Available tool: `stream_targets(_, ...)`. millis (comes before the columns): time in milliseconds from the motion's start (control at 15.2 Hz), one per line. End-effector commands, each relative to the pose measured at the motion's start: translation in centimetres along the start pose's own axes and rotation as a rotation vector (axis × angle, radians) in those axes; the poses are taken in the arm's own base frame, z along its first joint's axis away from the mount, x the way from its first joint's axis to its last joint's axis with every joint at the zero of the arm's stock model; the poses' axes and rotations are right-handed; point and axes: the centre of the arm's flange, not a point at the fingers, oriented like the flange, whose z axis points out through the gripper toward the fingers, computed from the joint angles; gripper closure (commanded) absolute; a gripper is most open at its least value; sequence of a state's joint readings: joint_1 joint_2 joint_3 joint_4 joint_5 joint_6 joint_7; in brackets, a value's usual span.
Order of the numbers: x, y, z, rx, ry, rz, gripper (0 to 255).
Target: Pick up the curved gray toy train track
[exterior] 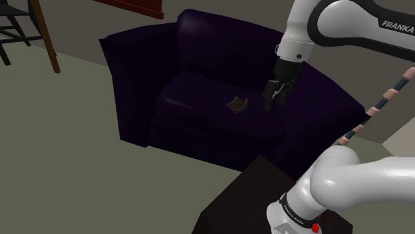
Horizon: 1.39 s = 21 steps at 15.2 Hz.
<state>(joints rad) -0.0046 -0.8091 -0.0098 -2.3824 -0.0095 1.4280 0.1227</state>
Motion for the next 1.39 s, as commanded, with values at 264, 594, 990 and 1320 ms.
stream_targets(264,4.6,1.3,1.9,0.013,0.011,0.124,0)
stream_targets(594,10.2,3.7,4.2,0.03,0.024,0.278,0)
stream_targets(990,16.2,7.7,6.9,0.05,0.04,0.464,0)
stream_targets(1320,20.7,11.7,9.2,0.066,0.053,0.619,0)
